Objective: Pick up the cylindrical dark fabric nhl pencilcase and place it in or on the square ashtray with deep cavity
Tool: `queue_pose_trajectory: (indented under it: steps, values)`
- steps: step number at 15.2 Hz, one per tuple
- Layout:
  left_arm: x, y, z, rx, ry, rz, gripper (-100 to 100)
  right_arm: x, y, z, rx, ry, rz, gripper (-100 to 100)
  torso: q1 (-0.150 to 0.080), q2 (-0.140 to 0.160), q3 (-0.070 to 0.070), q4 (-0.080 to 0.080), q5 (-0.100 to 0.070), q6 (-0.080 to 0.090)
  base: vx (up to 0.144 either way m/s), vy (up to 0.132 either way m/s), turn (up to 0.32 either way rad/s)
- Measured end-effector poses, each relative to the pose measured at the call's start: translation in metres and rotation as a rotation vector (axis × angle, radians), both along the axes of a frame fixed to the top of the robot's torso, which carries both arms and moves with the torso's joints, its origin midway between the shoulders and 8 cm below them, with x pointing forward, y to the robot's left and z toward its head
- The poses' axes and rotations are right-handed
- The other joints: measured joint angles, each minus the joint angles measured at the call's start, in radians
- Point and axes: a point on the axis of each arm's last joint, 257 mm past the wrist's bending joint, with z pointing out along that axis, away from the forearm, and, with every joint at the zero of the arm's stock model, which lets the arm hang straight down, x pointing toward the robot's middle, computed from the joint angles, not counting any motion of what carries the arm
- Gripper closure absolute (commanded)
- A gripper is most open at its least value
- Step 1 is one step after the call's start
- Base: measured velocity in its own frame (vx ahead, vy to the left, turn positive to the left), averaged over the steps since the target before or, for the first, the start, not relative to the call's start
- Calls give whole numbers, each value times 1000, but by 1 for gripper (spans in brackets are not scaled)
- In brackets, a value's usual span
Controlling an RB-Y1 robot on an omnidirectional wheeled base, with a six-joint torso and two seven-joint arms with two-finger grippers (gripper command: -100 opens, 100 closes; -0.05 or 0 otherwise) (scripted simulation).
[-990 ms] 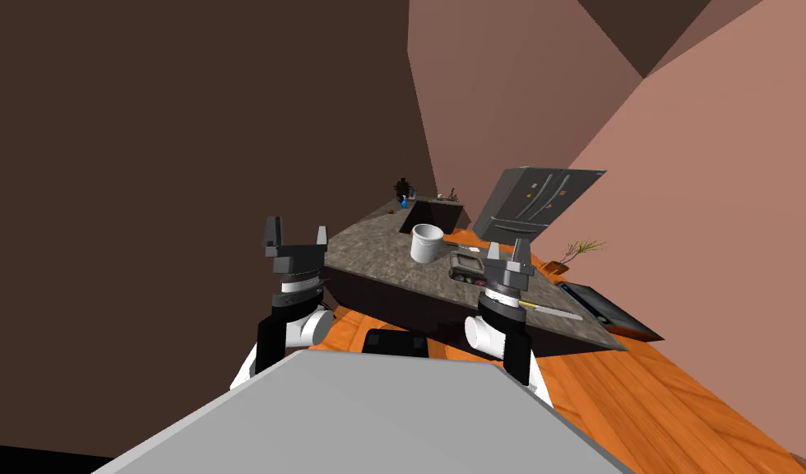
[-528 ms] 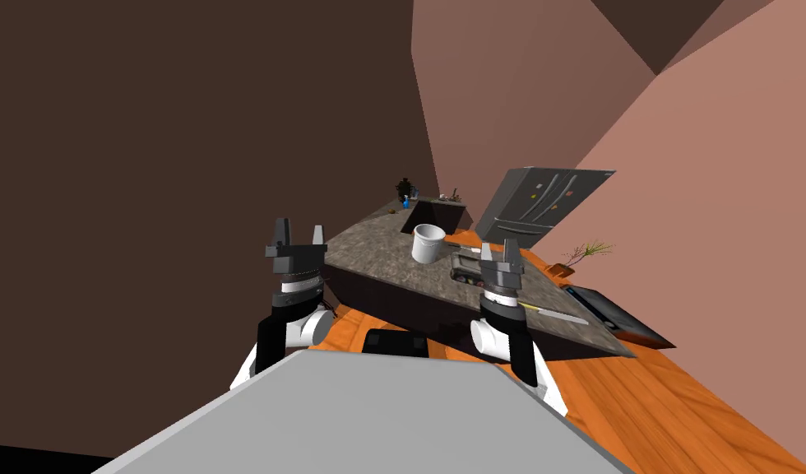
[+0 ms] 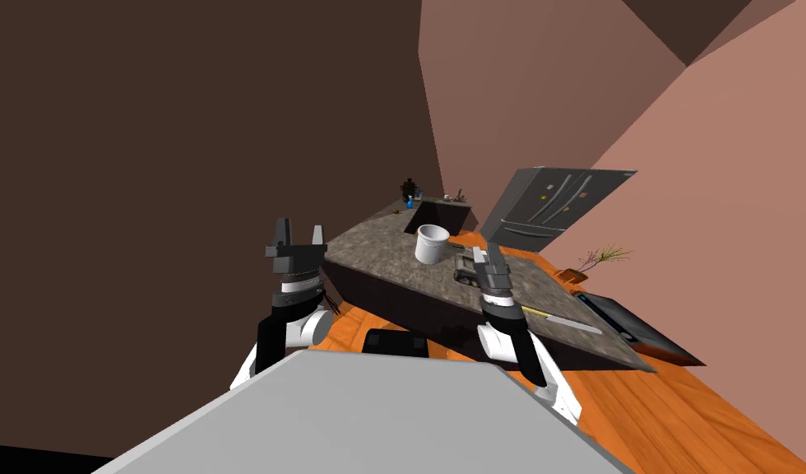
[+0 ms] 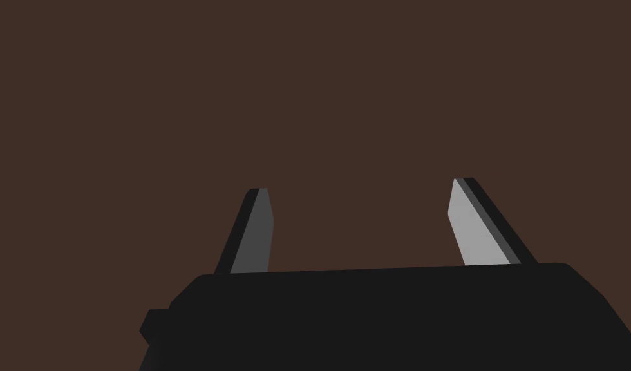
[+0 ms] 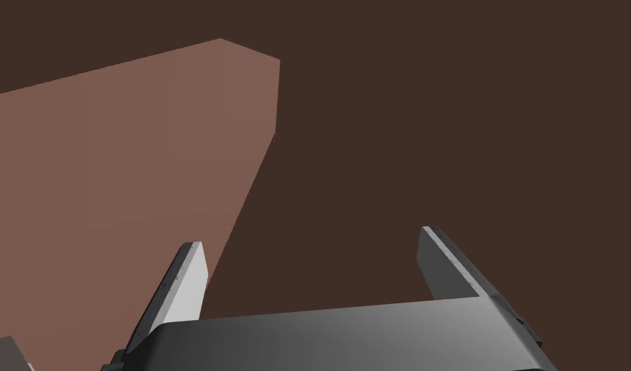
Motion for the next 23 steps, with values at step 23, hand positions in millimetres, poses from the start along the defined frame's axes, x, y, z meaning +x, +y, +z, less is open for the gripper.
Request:
queue_pose_trajectory:
  steps: [23]
  values:
    - [0,0,0,0,0,0,0,13,9,-113,-526,250,159,-100,0,0,0,0,0,0,-11,6,96]
